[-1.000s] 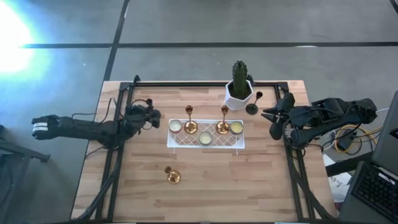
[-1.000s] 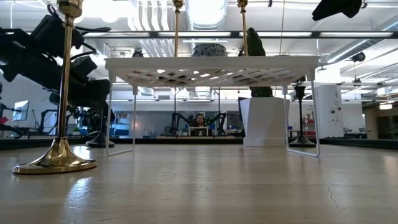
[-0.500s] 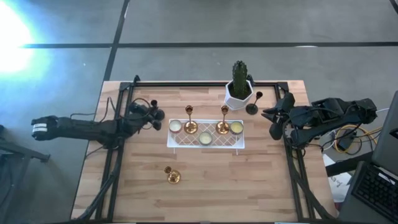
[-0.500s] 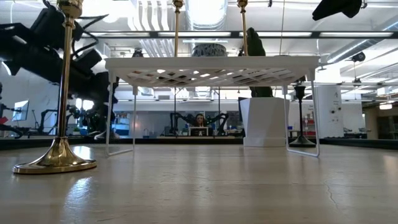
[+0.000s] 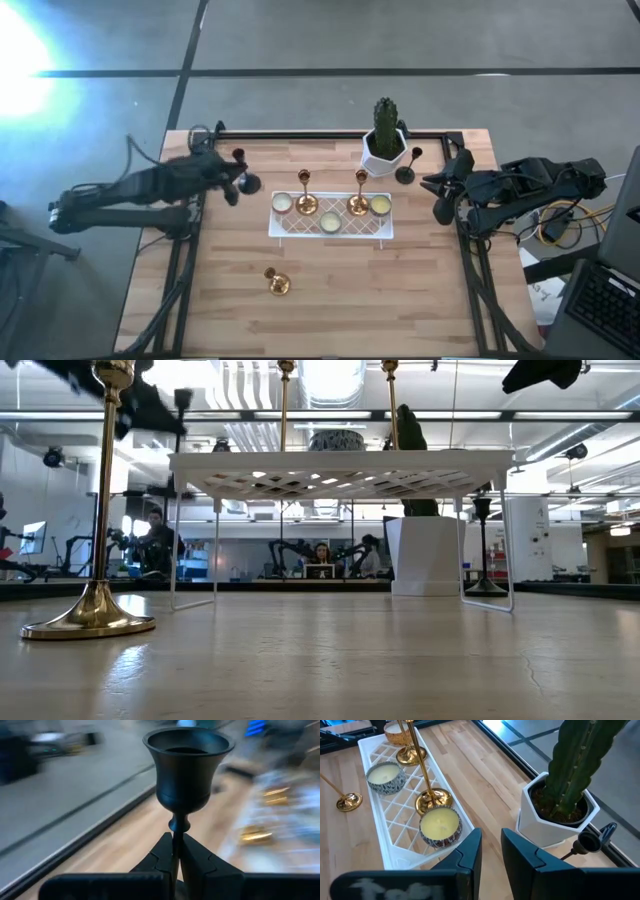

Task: Pick & Place candle stick holders
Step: Put the left black candle holder on the shelf

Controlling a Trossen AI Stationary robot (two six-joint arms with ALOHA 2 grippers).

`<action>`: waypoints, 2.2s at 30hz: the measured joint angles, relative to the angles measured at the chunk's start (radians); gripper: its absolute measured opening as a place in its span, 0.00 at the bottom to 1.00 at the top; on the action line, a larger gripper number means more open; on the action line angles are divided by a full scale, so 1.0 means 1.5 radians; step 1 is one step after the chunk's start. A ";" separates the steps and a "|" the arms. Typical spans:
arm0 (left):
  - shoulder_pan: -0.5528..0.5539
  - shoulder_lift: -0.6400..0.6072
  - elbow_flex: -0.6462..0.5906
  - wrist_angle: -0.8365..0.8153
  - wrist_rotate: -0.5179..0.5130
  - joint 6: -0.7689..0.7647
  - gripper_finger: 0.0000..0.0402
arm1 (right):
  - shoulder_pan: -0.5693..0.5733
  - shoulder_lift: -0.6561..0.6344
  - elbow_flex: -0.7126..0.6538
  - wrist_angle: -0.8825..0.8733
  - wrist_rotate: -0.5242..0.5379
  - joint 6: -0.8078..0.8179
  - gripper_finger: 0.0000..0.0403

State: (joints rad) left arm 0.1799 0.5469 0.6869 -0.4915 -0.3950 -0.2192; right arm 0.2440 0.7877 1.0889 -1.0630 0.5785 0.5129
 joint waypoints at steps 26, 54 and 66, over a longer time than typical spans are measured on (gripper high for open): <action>-0.126 0.223 0.073 0.262 0.363 0.085 0.05 | 0.000 0.001 -0.007 0.003 0.000 0.001 0.16; -0.099 0.306 0.074 0.270 0.354 0.158 0.05 | 0.000 0.000 -0.007 0.004 0.000 0.001 0.13; -0.096 0.293 0.074 0.255 0.323 0.179 0.05 | 0.000 0.000 -0.007 0.003 0.000 0.001 0.13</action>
State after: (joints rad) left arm 0.0353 0.9859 0.7979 -0.1090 0.0891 0.0486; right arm 0.2442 0.7883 1.0786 -1.0580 0.5781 0.5138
